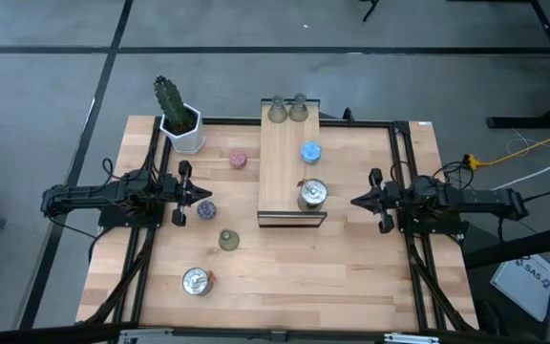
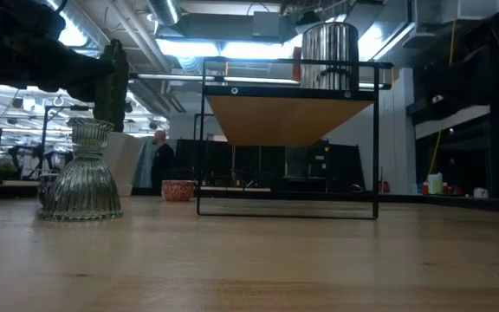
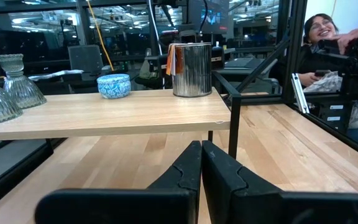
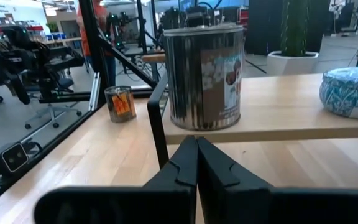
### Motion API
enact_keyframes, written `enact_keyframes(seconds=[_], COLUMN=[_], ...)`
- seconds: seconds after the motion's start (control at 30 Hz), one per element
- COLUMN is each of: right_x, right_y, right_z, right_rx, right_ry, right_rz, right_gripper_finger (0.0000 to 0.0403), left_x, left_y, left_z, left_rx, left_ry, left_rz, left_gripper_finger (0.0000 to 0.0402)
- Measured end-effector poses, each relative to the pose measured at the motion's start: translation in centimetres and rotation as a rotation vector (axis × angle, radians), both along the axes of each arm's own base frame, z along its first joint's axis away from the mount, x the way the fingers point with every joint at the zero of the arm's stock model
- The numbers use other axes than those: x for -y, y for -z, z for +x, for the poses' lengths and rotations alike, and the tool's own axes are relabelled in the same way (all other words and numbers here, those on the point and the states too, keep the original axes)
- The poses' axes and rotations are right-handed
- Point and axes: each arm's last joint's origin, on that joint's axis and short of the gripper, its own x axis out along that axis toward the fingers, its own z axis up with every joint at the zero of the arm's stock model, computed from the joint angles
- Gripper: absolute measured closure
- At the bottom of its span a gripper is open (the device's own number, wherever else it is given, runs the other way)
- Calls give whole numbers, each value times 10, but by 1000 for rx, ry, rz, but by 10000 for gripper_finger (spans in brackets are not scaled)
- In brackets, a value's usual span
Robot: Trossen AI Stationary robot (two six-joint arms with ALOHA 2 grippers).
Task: Pick & Place candle stick holders
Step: Put the pink scented candle on the shelf
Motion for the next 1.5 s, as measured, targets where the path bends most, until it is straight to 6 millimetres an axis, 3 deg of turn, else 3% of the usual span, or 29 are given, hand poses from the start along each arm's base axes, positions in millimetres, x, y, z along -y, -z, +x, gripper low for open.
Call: enact_keyframes(seconds=[1.5], right_x=[1], right_y=[-4], right_z=[-3], right_rx=[52], right_ry=[26], right_rz=[1], right_gripper_finger=[400], left_x=[0], left_y=[0], left_z=[0], left_rx=[0], left_ry=[0], left_rz=[0], left_gripper_finger=[395])
